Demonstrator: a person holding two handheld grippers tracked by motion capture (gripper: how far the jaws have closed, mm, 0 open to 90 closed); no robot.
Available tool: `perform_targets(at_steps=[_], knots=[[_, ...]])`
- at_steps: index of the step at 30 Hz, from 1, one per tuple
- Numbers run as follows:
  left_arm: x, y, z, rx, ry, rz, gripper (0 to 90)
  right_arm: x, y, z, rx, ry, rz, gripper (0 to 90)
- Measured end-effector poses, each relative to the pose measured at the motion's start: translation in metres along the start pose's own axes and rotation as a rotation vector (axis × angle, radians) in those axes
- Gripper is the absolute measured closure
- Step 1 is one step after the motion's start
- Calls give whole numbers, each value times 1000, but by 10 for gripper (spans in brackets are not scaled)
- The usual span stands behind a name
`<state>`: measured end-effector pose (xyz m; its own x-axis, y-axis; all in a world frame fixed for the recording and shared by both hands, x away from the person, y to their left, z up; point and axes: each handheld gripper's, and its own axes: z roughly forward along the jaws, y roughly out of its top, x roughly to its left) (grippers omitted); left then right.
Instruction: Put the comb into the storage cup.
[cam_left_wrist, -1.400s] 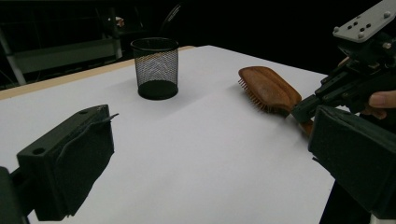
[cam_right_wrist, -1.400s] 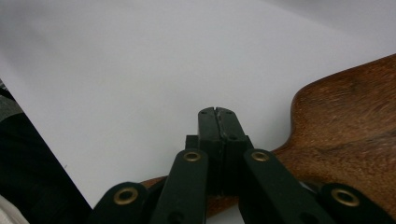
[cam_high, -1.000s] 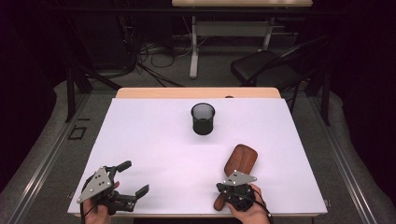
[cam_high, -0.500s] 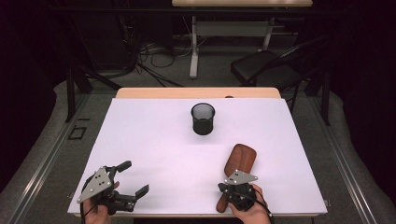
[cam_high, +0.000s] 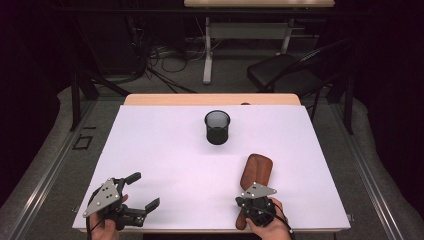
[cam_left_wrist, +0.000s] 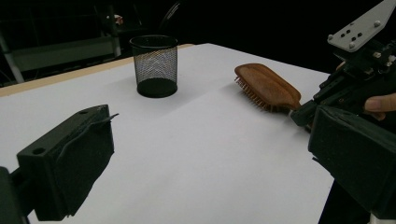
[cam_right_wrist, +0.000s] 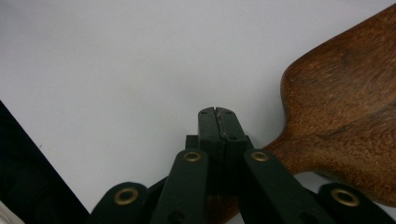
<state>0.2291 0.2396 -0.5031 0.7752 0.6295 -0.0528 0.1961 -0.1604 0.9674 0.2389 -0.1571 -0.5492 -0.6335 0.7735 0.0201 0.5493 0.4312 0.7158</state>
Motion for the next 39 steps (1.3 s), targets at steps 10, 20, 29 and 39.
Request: perform_targets(at_steps=[10, 20, 29, 39], knots=[[0, 0, 0, -1, 0, -2, 4, -5, -3, -3, 15, -14, 18, 900], [0, 0, 0, -3, 8, -3, 4, -12, -5, -8, 37, -24, 40, 900], [1, 0, 0, -3, -2, -3, 4, -18, -9, -11, 63, -42, 48, 900], [1, 0, 0, -2, -3, -1, 4, -28, -12, -15, 86, -45, 73, 900]])
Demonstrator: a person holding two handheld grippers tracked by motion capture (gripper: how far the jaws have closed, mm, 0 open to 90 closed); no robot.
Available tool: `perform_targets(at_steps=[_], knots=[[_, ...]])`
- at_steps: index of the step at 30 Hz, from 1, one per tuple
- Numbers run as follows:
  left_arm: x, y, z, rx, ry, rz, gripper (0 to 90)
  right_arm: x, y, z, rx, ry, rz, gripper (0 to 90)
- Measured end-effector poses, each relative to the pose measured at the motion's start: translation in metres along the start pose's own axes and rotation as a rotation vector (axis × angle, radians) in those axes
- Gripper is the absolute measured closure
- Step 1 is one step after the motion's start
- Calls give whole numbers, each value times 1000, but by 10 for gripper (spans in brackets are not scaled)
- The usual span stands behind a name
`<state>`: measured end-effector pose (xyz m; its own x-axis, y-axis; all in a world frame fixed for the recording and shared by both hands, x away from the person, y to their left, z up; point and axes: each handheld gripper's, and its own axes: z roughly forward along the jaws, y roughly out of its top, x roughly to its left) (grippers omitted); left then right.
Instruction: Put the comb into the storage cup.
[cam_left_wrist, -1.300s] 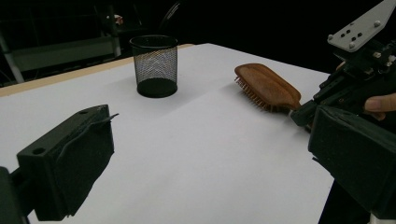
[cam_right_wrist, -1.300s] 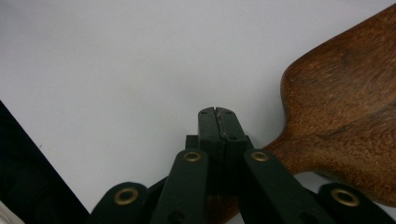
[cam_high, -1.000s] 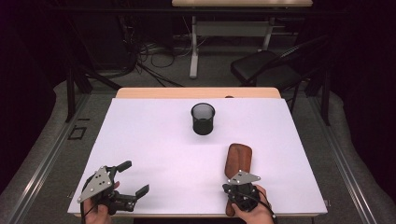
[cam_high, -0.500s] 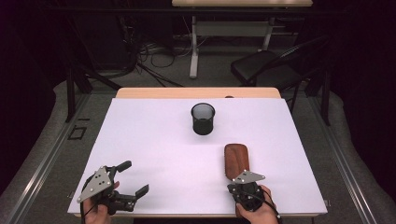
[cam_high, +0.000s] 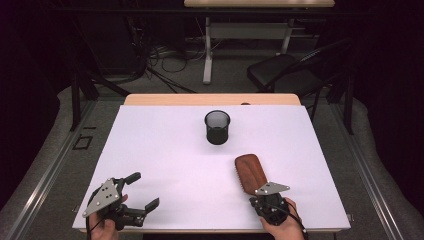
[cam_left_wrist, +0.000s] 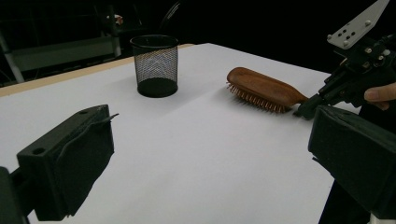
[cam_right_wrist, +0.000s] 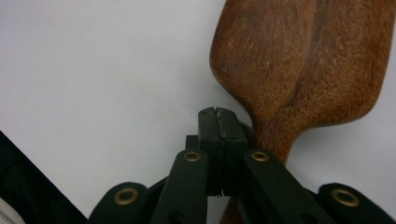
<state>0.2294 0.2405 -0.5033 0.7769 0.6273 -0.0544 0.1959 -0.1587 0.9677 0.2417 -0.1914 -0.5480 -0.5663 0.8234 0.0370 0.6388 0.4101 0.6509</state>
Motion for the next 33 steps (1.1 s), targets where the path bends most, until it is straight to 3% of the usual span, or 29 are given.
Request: perform_targets(at_steps=[33], knots=[[0, 0, 0, 0, 0, 0, 4, -24, -5, -9, 16, -14, 53, 900]])
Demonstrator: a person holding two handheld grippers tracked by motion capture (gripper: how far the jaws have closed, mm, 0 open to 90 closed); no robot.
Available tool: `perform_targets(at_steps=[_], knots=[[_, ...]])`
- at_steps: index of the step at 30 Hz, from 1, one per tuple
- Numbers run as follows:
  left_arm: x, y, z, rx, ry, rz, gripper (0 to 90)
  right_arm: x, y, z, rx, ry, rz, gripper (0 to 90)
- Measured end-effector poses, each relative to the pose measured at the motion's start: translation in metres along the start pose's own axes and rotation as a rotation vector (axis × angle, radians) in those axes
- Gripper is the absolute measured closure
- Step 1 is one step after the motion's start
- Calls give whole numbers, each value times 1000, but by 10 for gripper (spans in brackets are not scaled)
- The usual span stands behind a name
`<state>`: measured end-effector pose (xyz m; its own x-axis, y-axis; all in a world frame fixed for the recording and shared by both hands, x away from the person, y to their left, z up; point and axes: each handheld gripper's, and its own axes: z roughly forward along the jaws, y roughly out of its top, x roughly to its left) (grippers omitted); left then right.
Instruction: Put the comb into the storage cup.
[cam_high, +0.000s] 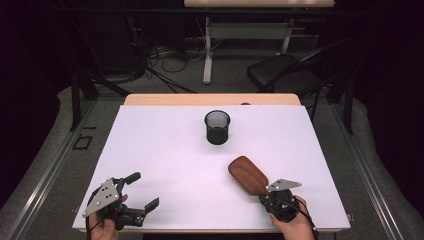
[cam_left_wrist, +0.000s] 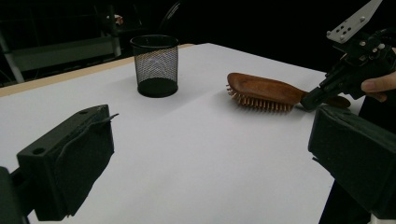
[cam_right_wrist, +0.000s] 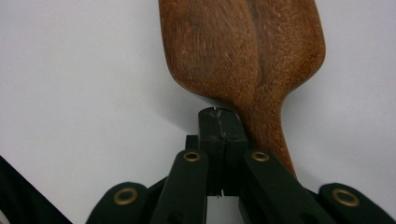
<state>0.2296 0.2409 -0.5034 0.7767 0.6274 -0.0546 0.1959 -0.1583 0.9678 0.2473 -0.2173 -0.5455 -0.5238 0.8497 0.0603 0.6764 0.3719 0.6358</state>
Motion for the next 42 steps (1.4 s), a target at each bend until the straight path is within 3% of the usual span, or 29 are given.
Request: perform_targets(at_steps=[42], knots=[[0, 0, 1, 4, -3, -1, 4, -23, -3, -2, 4, -49, 62, 900]])
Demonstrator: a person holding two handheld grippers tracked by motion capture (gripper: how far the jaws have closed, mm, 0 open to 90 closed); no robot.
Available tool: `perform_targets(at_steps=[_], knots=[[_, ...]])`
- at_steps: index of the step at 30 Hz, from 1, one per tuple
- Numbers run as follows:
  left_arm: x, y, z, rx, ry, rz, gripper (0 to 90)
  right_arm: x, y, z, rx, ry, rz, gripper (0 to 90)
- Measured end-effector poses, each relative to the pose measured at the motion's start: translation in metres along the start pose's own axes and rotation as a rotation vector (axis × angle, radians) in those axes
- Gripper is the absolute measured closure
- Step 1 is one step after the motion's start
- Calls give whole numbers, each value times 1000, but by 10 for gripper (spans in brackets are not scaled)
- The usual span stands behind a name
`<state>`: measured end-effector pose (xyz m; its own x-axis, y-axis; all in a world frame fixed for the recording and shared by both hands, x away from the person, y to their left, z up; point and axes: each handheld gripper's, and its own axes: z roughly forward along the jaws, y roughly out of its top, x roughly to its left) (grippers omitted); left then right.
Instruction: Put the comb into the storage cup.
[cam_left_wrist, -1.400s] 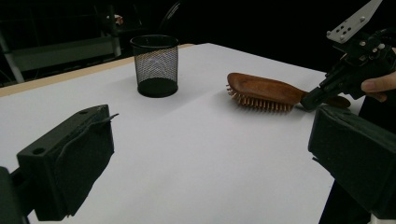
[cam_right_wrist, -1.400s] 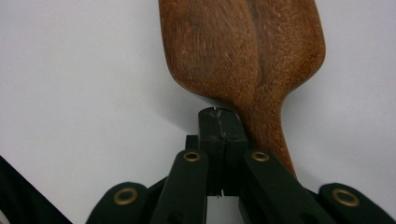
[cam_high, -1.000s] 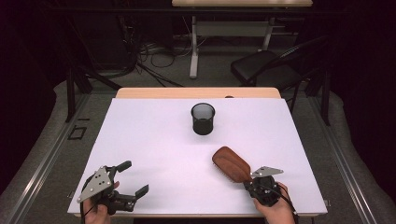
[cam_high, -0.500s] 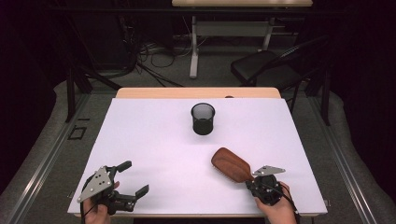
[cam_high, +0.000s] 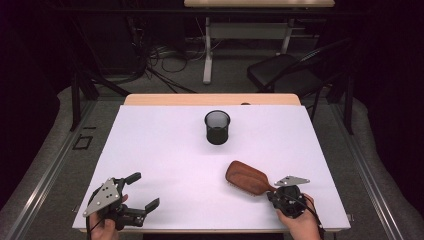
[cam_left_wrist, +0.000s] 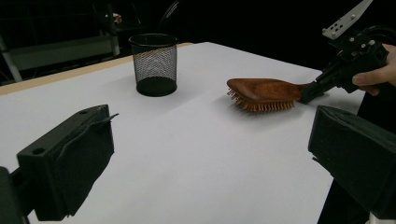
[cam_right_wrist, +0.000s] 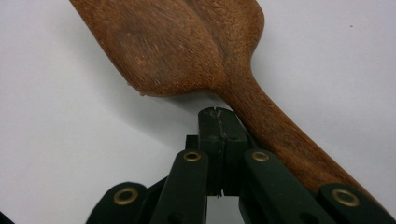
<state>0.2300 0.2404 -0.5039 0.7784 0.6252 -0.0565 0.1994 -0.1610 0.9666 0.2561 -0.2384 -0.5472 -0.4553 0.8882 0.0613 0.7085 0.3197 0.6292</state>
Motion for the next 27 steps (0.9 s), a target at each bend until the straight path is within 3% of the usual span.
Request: perform_targets(at_steps=[14, 27], knots=[[0, 0, 0, 2, -1, 1, 4, -3, 0, -1, -5, -1, 10, 900], [0, 0, 0, 5, 2, -1, 4, 1, 0, -13, -48, 17, 9, 873]])
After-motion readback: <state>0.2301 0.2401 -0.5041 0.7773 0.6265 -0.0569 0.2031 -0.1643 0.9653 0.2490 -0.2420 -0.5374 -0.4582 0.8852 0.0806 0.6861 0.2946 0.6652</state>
